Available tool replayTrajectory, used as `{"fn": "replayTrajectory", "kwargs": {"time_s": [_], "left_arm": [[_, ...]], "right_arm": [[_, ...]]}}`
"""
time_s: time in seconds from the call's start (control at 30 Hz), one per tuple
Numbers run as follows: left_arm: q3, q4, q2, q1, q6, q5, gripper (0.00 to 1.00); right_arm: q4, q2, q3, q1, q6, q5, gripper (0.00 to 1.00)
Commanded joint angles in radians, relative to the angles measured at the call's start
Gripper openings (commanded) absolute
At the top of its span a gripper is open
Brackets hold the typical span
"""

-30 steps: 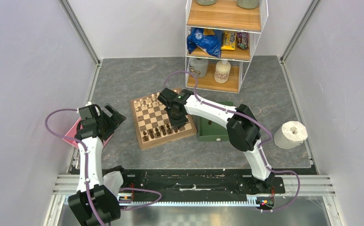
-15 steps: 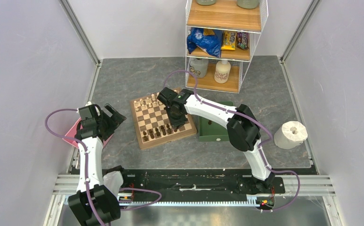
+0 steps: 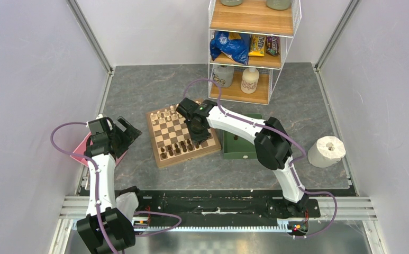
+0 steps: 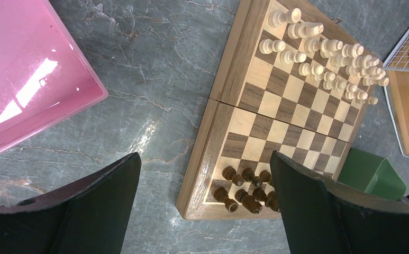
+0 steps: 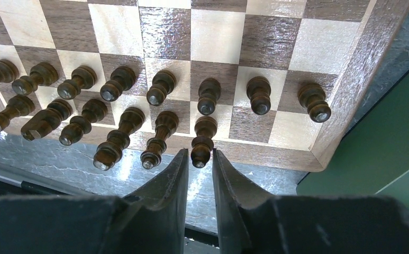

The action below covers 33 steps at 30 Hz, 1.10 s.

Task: Set up the chess pieces on the board

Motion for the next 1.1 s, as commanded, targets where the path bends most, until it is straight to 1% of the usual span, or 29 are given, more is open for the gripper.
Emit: {"fn": "replayTrajectory", "kwargs": {"time_s": [0.0, 0.23, 0.47, 0.53, 0.63, 0.7, 0.77, 0.9, 1.07], "left_arm": [[0.013, 0.016, 0.0, 0.005, 0.023, 0.017, 0.99], [0.013, 0.015, 0.0, 0.005, 0.023, 0.016, 0.99], [0.013, 0.015, 0.001, 0.005, 0.022, 0.016, 0.99], [0.013, 0.015, 0.001, 0.005, 0.022, 0.016, 0.99], [0.014, 0.016, 0.001, 0.005, 0.023, 0.015, 0.99], [0.014, 0.015, 0.001, 0.005, 0.022, 0.016, 0.99], [0.013, 0.015, 0.001, 0.005, 0.023, 0.016, 0.99], [0.013, 0.015, -0.001, 0.005, 0.023, 0.018, 0.99], [0.013, 0.015, 0.0, 0.005, 0.023, 0.019, 0.99]], "right_arm": [[-0.009, 0.009, 0.048, 0.005, -0.013, 0.011, 0.31], [-0.013, -0.062, 0.057, 0.006, -0.02, 0.026, 0.38], [-0.012, -0.18, 0.024, -0.001, -0.024, 0.098, 0.45], [-0.003, -0.225, -0.007, -0.01, -0.015, 0.121, 0.48], [0.0, -0.291, -0.071, -0.041, 0.005, 0.158, 0.57], [-0.001, -0.34, -0.124, -0.075, 0.026, 0.193, 0.63], [0.002, -0.399, -0.188, -0.129, 0.05, 0.216, 0.66], [0.021, -0.496, -0.357, -0.279, 0.101, 0.208, 0.67], [0.014, -0.555, -0.519, -0.427, 0.127, 0.193, 0.67]]}}
